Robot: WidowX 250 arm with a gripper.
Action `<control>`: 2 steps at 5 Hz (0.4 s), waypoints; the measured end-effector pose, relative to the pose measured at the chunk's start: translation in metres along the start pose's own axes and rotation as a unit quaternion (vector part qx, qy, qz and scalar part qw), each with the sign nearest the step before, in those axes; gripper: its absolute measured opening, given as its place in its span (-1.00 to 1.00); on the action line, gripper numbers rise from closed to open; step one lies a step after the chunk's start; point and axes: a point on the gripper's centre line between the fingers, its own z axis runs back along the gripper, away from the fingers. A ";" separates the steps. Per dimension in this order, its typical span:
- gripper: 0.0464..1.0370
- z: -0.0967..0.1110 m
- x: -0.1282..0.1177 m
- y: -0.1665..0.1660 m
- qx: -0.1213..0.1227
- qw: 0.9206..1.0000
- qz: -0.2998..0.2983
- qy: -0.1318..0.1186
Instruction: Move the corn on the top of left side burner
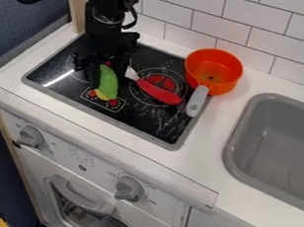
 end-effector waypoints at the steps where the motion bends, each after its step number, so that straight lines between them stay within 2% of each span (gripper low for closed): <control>1: 0.20 0.010 0.014 -0.003 -0.026 0.999 0.022 0.028; 2: 0.20 0.026 0.035 -0.007 -0.045 0.997 0.058 0.031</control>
